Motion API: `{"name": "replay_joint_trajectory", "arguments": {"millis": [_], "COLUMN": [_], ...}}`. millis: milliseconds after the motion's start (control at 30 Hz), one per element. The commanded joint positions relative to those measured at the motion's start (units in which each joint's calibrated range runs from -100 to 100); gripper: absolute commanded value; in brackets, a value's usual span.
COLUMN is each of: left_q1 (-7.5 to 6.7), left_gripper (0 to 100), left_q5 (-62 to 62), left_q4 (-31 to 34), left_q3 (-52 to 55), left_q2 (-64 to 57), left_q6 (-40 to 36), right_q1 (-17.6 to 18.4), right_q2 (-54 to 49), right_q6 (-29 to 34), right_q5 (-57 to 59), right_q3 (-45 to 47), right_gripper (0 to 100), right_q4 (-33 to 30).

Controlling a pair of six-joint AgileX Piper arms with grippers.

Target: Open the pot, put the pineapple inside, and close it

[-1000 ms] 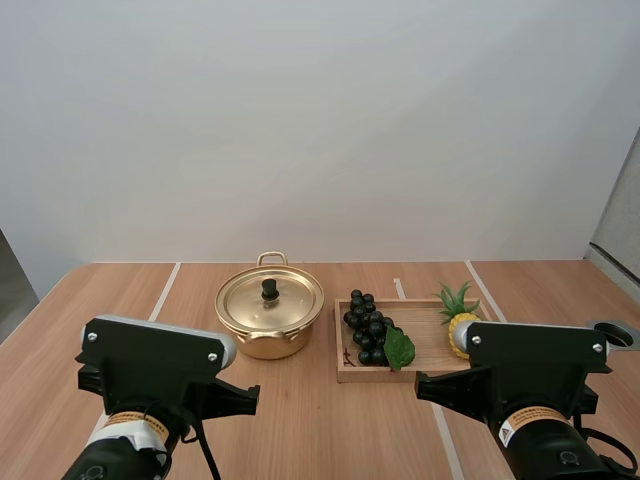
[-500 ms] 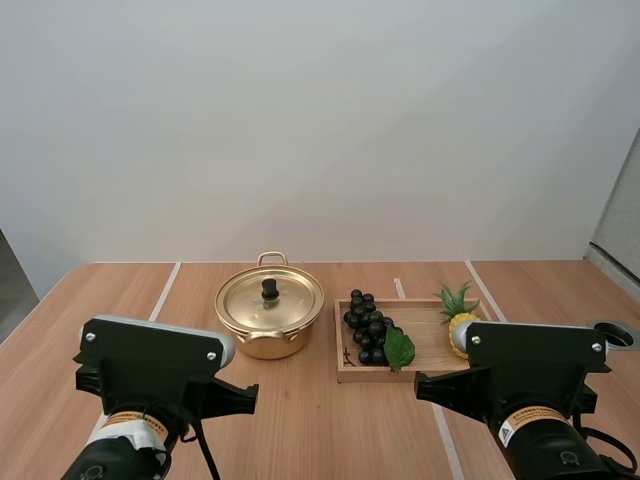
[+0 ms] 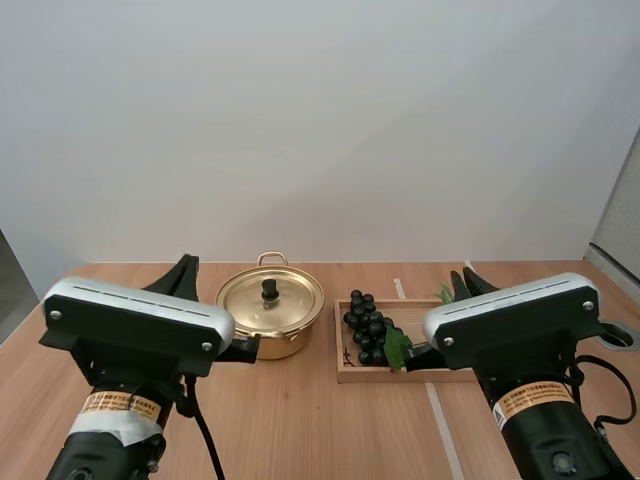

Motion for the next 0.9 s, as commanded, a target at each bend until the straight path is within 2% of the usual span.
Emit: {"name": "replay_joint_trajectory", "arguments": {"millis": [0, 100, 133, 200, 233, 300, 400, 433, 467, 600, 733, 867], "left_q1": [0.02, 0.02, 0.02, 0.02, 0.02, 0.02, 0.02, 0.02, 0.02, 0.02, 0.02, 0.02], "left_gripper": [0, 0, 0, 0, 0, 0, 0, 0, 0, 0, 0, 0], "left_q5": [-7.84, -4.28, -3.14, -1.93, -1.93, -1.93, -1.93, -1.93, -1.93, 0.83, 1.68, 11.26], "left_q4": [-0.83, -6.18, -7.88, -10.37, -10.66, -10.66, -10.66, -10.66, -10.66, -10.66, -10.66, -10.66], "left_q3": [-1.00, -5.64, -7.48, -10.82, -12.50, -15.83, -20.35, -22.00, -23.32, -30.57, -38.32, -48.49], "left_q2": [-0.33, -0.33, -0.33, -0.33, -0.33, -0.33, -0.33, 0.32, 1.06, 4.03, 8.04, 13.90], "left_q6": [-0.07, -0.07, -0.07, 0.09, 0.09, 0.13, 0.34, 0.34, 0.34, 0.34, 0.34, 0.34], "right_q1": [0.10, 0.10, 0.10, 0.10, 0.10, 0.10, 0.10, 0.10, 0.10, 0.10, 0.10, 0.10], "right_q2": [-0.40, -0.40, -0.40, -0.40, -0.40, -0.40, 0.19, 0.64, 1.24, 4.00, 6.89, 11.34], "right_q6": [-1.39, -1.41, -1.41, -1.41, -1.41, -1.41, -1.41, -1.41, -1.41, -1.22, -1.22, -1.22], "right_q5": [-9.77, -10.09, -8.33, -4.22, -1.82, 3.32, 12.43, 16.71, 21.30, 32.50, 36.31, 41.35], "right_q3": [-0.75, -6.19, -8.49, -12.91, -15.39, -19.89, -27.06, -29.53, -31.87, -39.65, -46.60, -54.20], "right_gripper": [57, 92, 98, 98, 95, 79, 34, 12, 0, 0, 0, 0], "right_q4": [-0.90, 1.98, 3.58, 5.00, 5.63, 6.01, 10.45, 12.59, 14.21, 14.17, 13.20, 13.20]}}
